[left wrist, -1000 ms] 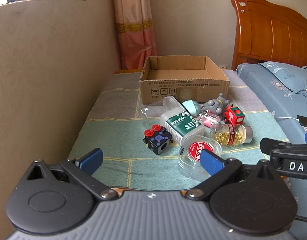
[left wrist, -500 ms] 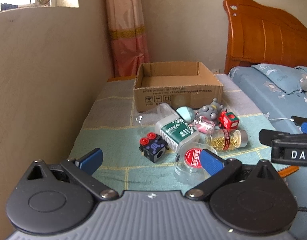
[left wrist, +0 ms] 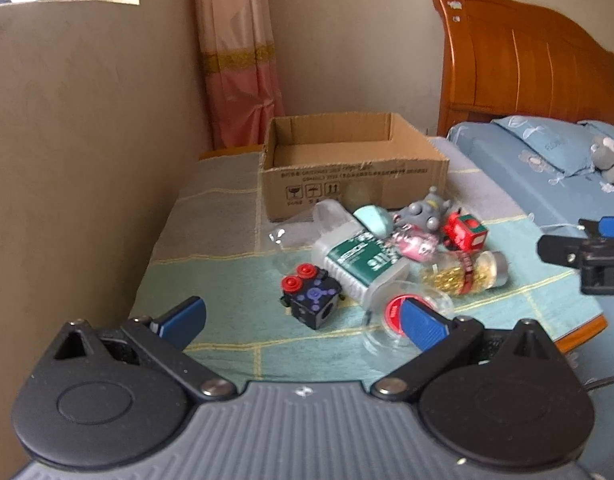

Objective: Organize rigid objects
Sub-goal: 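Move both grippers toward the black block and the capsule bottle, then close the left gripper on the black block while the right gripper grasps the capsule bottle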

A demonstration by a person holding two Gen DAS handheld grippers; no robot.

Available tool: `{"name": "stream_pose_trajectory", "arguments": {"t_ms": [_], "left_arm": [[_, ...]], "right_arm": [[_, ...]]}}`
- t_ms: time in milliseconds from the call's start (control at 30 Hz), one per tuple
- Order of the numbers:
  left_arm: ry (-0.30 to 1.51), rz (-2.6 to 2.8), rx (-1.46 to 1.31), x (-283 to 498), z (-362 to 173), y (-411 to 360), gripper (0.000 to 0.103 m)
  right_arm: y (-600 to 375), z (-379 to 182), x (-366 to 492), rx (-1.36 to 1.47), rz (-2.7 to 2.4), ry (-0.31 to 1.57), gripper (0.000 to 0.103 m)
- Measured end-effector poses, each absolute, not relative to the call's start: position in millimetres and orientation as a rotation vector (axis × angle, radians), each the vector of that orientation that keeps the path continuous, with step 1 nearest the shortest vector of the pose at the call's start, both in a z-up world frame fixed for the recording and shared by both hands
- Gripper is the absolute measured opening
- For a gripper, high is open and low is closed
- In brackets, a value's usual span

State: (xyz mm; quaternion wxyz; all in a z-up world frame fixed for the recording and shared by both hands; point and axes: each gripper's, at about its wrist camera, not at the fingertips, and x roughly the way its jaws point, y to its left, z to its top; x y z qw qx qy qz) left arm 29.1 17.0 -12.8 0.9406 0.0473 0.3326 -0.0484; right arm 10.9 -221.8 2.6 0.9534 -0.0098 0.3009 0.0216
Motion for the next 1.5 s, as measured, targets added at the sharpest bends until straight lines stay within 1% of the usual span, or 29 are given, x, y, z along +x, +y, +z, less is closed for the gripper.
{"name": "stream_pose_trajectory", "arguments": {"t_ms": [367, 800, 1033, 1167, 1367, 1500], "left_arm": [[0.740, -0.153, 0.107, 72.1, -47.3, 34.3, 0.102], [0.734, -0.227, 0.152, 109.0, -58.1, 43.5, 0.102], [0.753, -0.254, 0.150, 121.5, -65.6, 44.2, 0.102], [0.769, -0.258, 0.158, 127.0, -70.9, 43.5, 0.102], [0.793, -0.297, 0.179, 131.6, -79.1, 45.4, 0.102], [0.841, -0.318, 0.174, 140.7, -91.1, 46.6, 0.102]], "right_arm": [[-224.1, -38.7, 50.3, 0.025, 0.084, 0.745, 0.103], [-201.0, -61.1, 104.0, 0.087, 0.060, 0.841, 0.103], [-184.8, -74.0, 124.3, 0.064, -0.004, 0.869, 0.103], [-196.9, -80.8, 127.3, 0.131, -0.011, 0.907, 0.103], [-221.3, -84.0, 121.3, 0.098, -0.072, 0.925, 0.103], [-233.5, -90.4, 121.6, 0.083, -0.077, 0.956, 0.103]]}}
